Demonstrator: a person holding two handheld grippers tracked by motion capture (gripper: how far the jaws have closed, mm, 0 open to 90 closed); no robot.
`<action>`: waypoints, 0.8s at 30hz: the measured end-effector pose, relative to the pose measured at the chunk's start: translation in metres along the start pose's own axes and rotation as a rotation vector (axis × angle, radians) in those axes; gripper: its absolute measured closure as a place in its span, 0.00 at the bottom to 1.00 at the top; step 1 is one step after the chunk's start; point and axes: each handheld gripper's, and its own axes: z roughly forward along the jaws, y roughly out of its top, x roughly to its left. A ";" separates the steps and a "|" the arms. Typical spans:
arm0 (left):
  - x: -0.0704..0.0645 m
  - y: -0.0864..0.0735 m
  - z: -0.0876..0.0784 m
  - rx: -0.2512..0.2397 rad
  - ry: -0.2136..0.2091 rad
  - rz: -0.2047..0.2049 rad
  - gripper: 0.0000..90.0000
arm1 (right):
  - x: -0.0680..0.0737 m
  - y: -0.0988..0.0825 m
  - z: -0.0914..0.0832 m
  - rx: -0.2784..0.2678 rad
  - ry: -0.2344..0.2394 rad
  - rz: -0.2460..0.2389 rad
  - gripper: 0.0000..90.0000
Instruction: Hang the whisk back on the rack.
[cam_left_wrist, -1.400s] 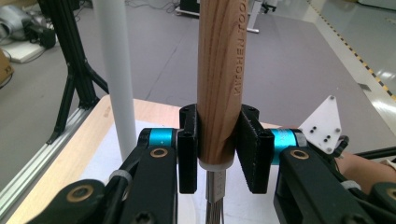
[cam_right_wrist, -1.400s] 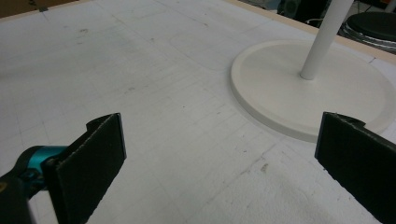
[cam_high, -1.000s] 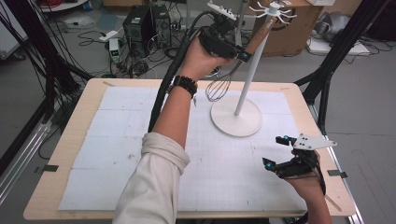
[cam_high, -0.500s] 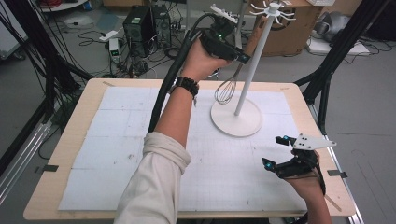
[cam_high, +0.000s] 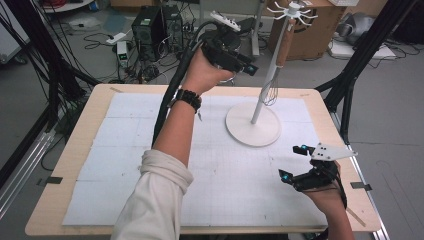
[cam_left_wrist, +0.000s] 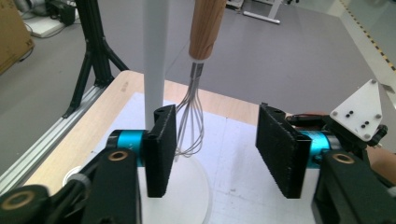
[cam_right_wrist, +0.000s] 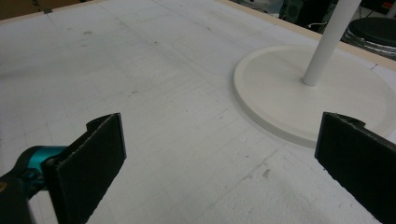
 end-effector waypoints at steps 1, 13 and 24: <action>-0.001 -0.002 -0.002 0.006 -0.001 0.002 0.51 | 0.000 0.000 0.001 0.002 0.000 -0.001 0.01; -0.016 -0.025 -0.034 0.021 0.064 0.010 0.26 | 0.004 0.007 0.006 0.006 0.006 -0.022 0.01; -0.035 -0.047 -0.052 0.017 0.112 0.019 0.11 | 0.006 0.011 0.009 0.004 0.013 -0.034 0.01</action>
